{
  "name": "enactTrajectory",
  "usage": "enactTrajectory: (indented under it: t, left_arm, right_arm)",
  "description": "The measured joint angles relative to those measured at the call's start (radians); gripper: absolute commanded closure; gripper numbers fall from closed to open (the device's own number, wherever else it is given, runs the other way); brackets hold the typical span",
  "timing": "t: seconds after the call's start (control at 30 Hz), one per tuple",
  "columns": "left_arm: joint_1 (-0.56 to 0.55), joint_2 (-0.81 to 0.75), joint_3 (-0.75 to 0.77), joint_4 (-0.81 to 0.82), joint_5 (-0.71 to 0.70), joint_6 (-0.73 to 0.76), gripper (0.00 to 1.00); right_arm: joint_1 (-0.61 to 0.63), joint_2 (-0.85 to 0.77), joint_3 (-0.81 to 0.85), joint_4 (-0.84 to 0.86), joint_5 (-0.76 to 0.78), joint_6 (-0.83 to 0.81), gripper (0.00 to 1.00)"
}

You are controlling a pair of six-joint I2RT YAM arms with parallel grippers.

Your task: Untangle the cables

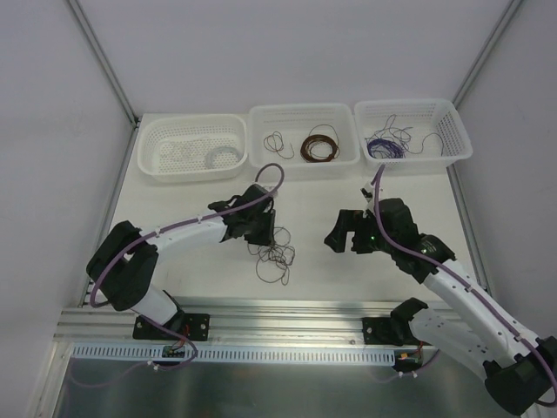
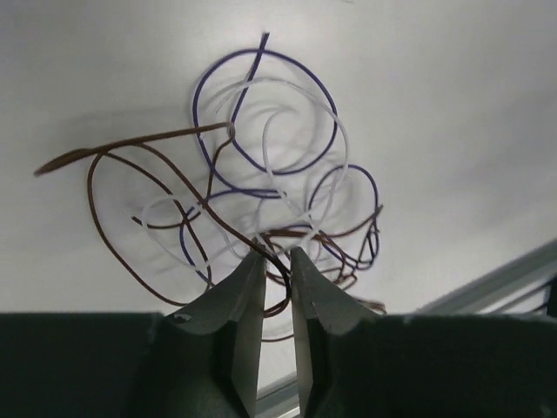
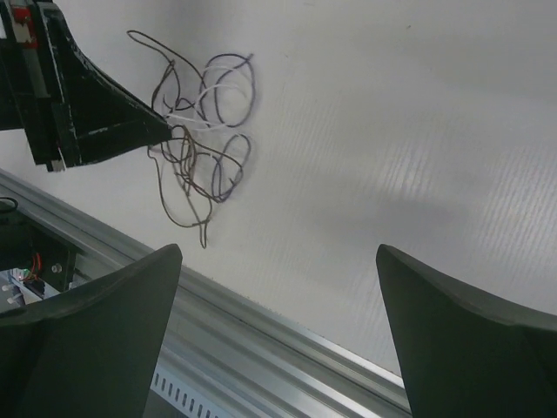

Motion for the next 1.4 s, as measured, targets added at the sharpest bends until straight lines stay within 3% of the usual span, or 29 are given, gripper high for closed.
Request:
enactTrajectory:
  t: [0.13,0.17,0.23,0.27,0.4,0.47,0.6,0.77,0.93,1.4]
  left_arm:
    - [-0.118,0.003,0.048,0.030,0.008,0.060,0.67]
    - [-0.134,-0.003,0.050,0.039,0.008,0.074,0.59]
    - [-0.142,-0.025,0.048,0.038,0.004,0.086,0.53]
    - [-0.140,-0.039,0.045,0.039,0.001,0.086,0.44]
    - [-0.136,-0.137,0.010,0.042,-0.030,0.044,0.32]
    - [-0.137,-0.184,-0.014,0.045,-0.049,0.001,0.31]
    - [-0.137,-0.212,-0.059,0.047,-0.074,-0.083,0.32]
    - [-0.153,-0.153,-0.080,0.048,-0.084,-0.097,0.46]
    - [-0.172,-0.083,-0.080,0.081,-0.095,-0.008,0.59]
    - [-0.207,0.045,-0.060,0.161,-0.096,0.212,0.70]
  right_arm:
    - [0.030,0.002,-0.029,0.028,0.001,0.015,0.00]
    - [0.035,0.002,-0.033,0.037,0.001,0.018,0.00]
    - [0.043,0.005,-0.038,0.050,0.001,0.019,0.00]
    - [0.047,0.009,-0.039,0.055,0.002,0.019,0.00]
    - [0.066,0.045,-0.043,0.085,0.003,0.019,0.03]
    - [0.074,0.076,-0.043,0.105,0.002,0.017,0.04]
    - [0.081,0.143,-0.043,0.140,-0.007,0.014,0.08]
    - [0.083,0.196,-0.043,0.175,-0.023,0.016,0.10]
    - [0.099,0.204,-0.043,0.203,-0.031,0.020,0.10]
    - [0.123,0.225,-0.043,0.220,-0.038,0.026,0.11]
